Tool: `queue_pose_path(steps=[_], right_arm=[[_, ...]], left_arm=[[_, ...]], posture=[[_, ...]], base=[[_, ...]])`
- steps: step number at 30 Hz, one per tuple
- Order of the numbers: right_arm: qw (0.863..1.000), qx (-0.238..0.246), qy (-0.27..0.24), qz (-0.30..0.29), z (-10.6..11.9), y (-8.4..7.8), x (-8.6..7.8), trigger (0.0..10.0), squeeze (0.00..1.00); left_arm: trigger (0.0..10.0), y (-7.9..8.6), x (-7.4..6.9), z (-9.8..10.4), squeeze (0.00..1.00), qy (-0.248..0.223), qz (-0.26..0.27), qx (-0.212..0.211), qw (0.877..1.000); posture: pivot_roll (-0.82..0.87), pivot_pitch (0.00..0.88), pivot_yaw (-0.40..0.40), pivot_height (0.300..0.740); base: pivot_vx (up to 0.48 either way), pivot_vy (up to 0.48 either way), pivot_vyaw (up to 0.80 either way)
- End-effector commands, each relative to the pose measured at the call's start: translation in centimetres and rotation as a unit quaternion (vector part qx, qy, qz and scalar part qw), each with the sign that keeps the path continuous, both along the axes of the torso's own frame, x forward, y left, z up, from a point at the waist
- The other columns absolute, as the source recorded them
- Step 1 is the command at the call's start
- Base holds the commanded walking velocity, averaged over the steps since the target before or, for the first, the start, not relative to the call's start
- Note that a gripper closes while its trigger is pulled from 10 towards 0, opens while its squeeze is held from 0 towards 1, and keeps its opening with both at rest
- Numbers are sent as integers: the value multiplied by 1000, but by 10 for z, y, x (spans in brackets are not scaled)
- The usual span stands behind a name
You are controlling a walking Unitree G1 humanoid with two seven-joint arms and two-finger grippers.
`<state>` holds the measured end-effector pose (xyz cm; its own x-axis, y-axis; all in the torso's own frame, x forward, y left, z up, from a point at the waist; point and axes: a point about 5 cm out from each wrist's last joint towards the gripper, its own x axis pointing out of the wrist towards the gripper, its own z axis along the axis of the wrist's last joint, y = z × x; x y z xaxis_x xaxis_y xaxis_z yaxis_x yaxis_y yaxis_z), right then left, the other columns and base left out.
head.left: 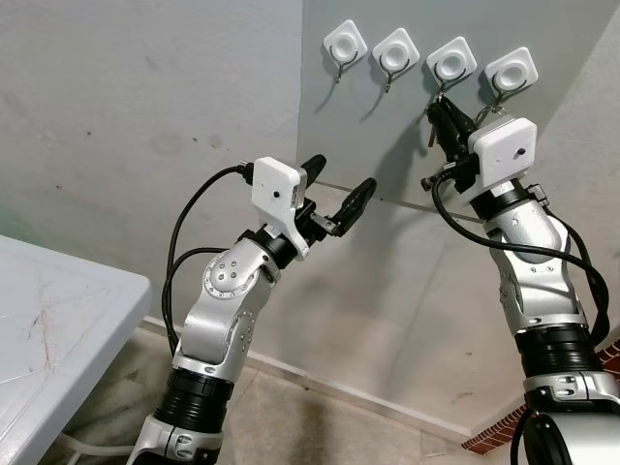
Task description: Hang keys on a hook
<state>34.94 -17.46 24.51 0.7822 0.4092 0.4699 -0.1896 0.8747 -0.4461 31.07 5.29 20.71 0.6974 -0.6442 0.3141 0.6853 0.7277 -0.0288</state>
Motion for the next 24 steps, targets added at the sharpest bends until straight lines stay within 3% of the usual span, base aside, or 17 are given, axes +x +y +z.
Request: queue_pose_path(steps=[1, 4, 15, 21, 24], right_arm=[[1000, -12, -27, -2, 13, 2, 1, 10000, 0], [998, -52, -32, -3, 13, 3, 1, 10000, 0], [994, -113, -15, -3, 7, 4, 2, 10000, 0], [995, -96, 9, 2, -1, 5, 3, 10000, 0], [998, -53, 30, 11, -8, 6, 3, 10000, 24]], left_arm=[[10000, 0, 1, 0, 0, 4, 2, -1, 1000], [10000, 1, 1, 1, 0, 4, 4, -2, 1000], [10000, 2, 1, 1, 0, 5, 6, -5, 1000], [10000, 2, 1, 2, 0, 6, 7, -6, 1000], [10000, 3, 1, 2, 0, 7, 9, -6, 1000]], posture=[[-43, 0, -25, 740], [-39, 0, -28, 740], [-41, 0, -28, 740], [-40, 0, -29, 740], [-40, 0, -29, 740]], base=[[0, 0, 0], [0, 0, 0], [0, 0, 0], [0, 0, 0], [0, 0, 0]])
